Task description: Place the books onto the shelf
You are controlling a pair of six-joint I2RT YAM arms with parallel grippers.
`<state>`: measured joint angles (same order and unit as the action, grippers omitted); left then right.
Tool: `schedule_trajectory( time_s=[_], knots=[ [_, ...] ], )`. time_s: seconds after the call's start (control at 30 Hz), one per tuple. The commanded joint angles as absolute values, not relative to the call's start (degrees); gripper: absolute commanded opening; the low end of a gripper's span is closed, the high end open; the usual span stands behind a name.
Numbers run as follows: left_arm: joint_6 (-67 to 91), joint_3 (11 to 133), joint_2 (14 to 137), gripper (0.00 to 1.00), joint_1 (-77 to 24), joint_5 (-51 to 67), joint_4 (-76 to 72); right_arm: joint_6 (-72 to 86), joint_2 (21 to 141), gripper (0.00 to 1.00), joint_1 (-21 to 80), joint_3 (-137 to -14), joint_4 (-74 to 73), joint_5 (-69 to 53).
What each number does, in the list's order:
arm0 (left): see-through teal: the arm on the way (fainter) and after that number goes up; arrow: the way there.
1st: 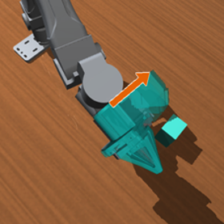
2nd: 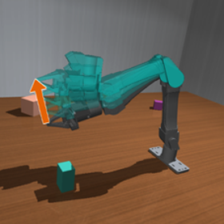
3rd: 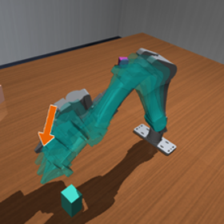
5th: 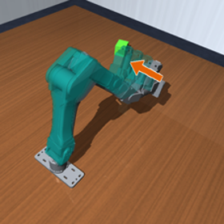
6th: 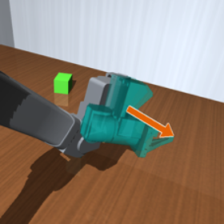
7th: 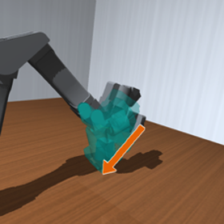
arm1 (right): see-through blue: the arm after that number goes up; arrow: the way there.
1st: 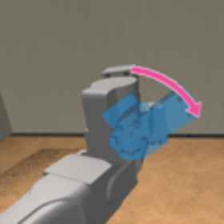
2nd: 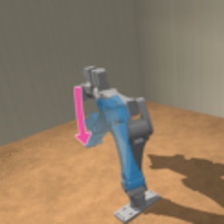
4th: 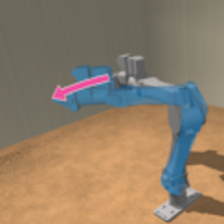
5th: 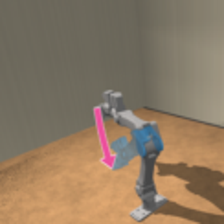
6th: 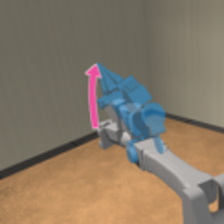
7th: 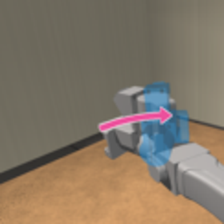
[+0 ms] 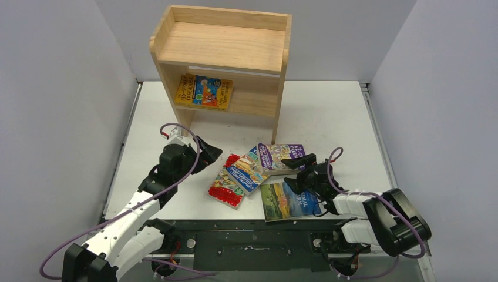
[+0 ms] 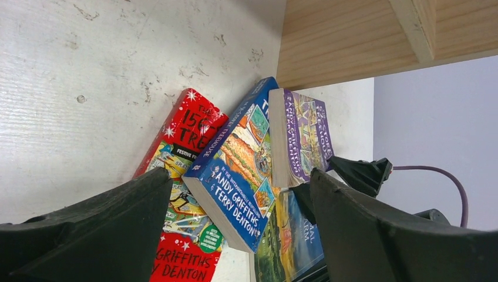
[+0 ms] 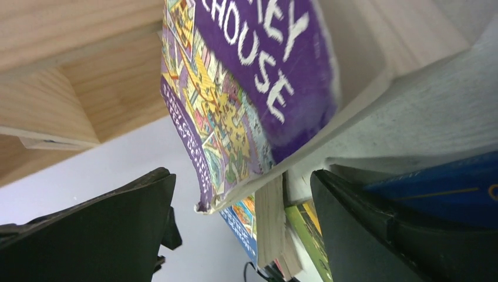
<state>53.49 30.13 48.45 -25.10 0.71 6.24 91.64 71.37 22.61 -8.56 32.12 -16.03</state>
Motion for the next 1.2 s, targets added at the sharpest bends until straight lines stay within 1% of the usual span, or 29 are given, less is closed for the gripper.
schedule_trajectory(
  time_s=[0.0,0.17,0.33,0.43,0.5,0.57,0.73,0.83,0.93,0.97,1.03,1.07,1.17],
  knots=[
    [52.47,31.64,49.34,0.86,-25.33,2.15,2.17,98.65,76.12,0.9,23.33,-5.71,47.2,-9.98],
    [52.47,31.47,49.78,0.86,-25.33,2.67,1.38,101.41,82.22,0.91,23.28,-4.8,57.99,-4.92],
    [52.47,31.16,49.38,0.87,-25.33,2.79,1.57,105.6,92.67,0.95,23.35,-5.39,70.22,-5.83],
    [52.5,30.88,48.86,0.87,-25.32,2.61,1.75,106.99,95.66,0.98,24.09,-4.61,75.28,-5.06],
    [52.47,30.76,48.64,0.87,-25.31,2.46,1.86,106.74,95.64,0.91,24.13,-3.92,75.36,-4.36],
    [52.56,30.72,48.47,0.87,-25.31,2.29,2.09,106.35,94.87,0.82,24.13,-3.34,75.14,-3.83],
    [52.33,31.17,48.45,0.87,-25.34,2.13,2.34,103.54,88.25,0.5,24.01,-2.96,68.73,-3.98],
    [51.71,32.95,48.56,0.88,-25.27,0.62,5.27,99.46,79.18,0.3,23.56,-3.76,59.11,-4.82],
    [51.59,34.97,48.95,0.87,-24.91,-0.77,8.29,91.07,69.17,0.15,21.8,-6.95,43.86,-7.1],
    [51.94,35.69,49.0,0.87,-24.87,-1.82,9.35,88.16,65.96,0.11,21.03,-8.08,38.62,-8.25],
    [53.65,37.61,49.23,0.99,-24.44,-3.12,12.78,82.36,60.01,0.07,19.1,-10.13,29.94,-10.78],
    [52.34,38.7,49.64,0.97,-23.61,-1.1,13.25,79.83,57.35,0.06,17.97,-11.13,25.92,-12.44],
    [46.74,43.58,52.96,0.96,-21.52,7.81,16.67,72.68,51.38,0.05,14.44,-12.82,18.45,-19.09]
  ],
)
